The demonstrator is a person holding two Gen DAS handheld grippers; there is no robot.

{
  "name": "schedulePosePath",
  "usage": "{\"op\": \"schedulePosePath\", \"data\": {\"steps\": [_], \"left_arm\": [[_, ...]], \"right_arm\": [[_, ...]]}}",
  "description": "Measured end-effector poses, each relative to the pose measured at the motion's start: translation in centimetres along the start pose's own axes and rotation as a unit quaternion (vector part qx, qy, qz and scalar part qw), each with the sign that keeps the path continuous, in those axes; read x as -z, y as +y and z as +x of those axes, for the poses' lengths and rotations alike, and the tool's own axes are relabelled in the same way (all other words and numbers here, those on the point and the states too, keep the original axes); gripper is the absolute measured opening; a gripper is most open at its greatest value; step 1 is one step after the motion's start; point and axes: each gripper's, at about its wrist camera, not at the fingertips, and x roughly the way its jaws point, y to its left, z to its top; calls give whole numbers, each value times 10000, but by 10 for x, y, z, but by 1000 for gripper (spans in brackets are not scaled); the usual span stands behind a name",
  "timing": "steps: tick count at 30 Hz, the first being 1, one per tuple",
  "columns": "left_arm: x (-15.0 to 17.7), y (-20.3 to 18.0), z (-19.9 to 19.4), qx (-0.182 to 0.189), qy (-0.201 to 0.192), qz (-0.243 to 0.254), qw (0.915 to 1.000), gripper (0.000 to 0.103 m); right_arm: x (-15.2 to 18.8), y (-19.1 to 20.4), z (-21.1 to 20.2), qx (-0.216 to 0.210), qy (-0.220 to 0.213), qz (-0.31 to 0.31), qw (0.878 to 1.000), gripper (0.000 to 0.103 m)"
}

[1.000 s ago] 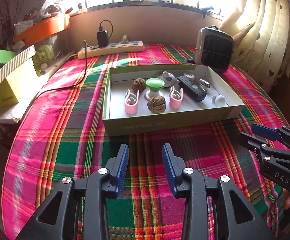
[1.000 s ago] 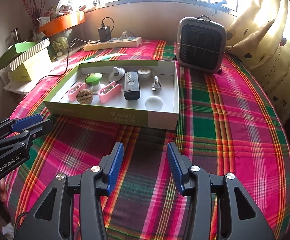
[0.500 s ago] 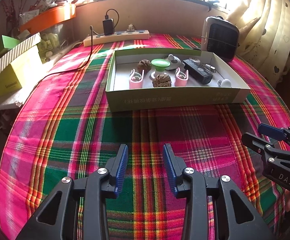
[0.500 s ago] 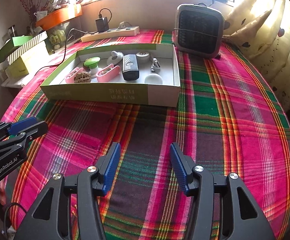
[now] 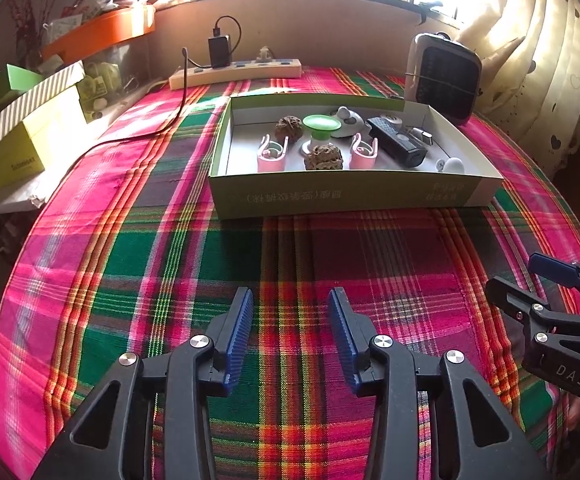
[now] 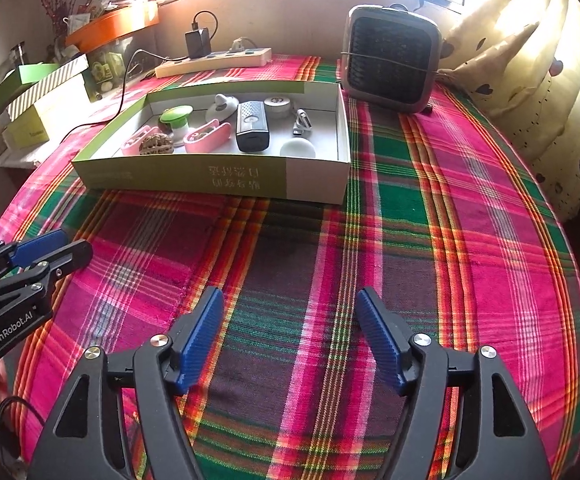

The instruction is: Organize objects

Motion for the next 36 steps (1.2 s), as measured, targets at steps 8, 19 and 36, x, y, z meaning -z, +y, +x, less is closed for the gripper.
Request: {"op": "schedulePosePath", "data": {"steps": [8,19,36], "left_arm": [[0,-5,1,-15,24,50,10000,48],[-1,-7,1,-24,33,23,10000,52],[-1,-7,2,-25,33,21,10000,52]], "right_arm": [[1,-4,0,60,39,94,9999,79],[1,-4,1,90,53,117,9999,82],[2,-4,1,91,52,120,9999,83]]}}
